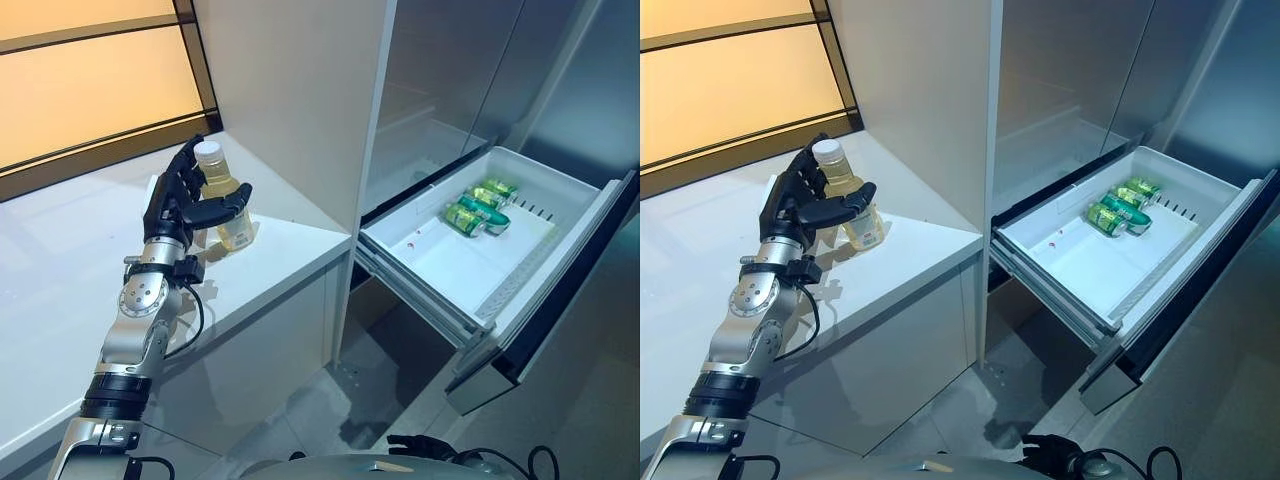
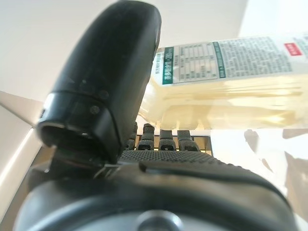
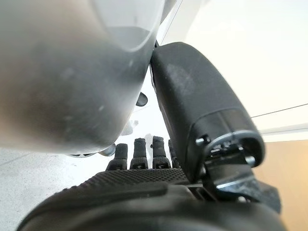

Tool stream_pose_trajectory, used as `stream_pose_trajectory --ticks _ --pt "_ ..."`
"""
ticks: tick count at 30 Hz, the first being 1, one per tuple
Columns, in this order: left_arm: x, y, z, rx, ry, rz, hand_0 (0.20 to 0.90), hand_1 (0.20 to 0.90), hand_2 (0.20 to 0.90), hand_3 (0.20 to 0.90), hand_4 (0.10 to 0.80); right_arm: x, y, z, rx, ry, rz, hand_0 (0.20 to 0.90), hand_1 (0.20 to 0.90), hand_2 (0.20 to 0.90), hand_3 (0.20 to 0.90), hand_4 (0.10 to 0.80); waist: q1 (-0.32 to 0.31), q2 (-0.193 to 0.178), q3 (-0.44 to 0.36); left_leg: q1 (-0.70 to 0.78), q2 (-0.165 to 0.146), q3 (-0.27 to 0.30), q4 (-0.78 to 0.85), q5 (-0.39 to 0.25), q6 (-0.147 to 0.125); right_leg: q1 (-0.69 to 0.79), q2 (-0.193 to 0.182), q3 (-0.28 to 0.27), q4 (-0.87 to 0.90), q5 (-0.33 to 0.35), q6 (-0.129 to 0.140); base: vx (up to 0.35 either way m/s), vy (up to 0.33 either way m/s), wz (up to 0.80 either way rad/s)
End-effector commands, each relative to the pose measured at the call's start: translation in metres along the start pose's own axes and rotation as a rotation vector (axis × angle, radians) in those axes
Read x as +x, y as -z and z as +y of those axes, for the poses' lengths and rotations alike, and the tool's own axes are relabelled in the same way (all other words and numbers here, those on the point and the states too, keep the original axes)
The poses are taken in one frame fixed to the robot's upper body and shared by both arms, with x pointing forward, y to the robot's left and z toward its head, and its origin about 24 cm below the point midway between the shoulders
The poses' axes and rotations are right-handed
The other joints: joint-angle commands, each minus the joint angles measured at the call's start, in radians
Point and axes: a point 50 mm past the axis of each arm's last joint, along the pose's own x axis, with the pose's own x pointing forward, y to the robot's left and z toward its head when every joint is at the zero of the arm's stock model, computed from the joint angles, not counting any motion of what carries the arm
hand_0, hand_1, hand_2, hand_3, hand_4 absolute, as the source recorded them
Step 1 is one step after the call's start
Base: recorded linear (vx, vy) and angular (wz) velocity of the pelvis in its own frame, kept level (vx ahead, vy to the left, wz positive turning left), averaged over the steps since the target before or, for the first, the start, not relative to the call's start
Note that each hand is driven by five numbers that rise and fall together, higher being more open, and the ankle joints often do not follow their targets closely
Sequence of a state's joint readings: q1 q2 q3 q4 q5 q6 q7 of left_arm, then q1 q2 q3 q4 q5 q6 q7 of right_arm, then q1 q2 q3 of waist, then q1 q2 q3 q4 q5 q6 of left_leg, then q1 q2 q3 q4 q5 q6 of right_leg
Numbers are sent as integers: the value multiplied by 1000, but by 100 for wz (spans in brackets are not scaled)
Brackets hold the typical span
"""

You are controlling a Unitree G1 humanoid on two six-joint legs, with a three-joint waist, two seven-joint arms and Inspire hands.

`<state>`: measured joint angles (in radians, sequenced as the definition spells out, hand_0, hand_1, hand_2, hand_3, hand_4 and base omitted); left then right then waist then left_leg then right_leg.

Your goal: Put drinks into fridge and close the fridge

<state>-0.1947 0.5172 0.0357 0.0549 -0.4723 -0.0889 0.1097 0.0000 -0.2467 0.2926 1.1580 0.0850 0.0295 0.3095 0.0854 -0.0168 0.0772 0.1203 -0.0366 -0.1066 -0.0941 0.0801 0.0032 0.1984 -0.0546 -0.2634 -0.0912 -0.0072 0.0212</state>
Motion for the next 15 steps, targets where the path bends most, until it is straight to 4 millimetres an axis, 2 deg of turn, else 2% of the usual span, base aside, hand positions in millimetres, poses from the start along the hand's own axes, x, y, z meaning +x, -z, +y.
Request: stream_pose_trajectory --ticks 1,15 --pt "20 -40 4 16 -37 -214 900 900 900 900 800 1 -2 6 -76 -46 7 900 900 900 900 800 -9 9 -31 48 7 112 7 -101 13 -23 -25 40 78 -24 37 8 17 -12" --pt "22 -38 13 15 -105 -218 900 900 900 900 800 0 -5 7 -90 -51 7 900 900 900 900 800 -26 8 -29 53 4 126 7 -106 17 -26 -26 57 79 -22 43 3 5 -2"
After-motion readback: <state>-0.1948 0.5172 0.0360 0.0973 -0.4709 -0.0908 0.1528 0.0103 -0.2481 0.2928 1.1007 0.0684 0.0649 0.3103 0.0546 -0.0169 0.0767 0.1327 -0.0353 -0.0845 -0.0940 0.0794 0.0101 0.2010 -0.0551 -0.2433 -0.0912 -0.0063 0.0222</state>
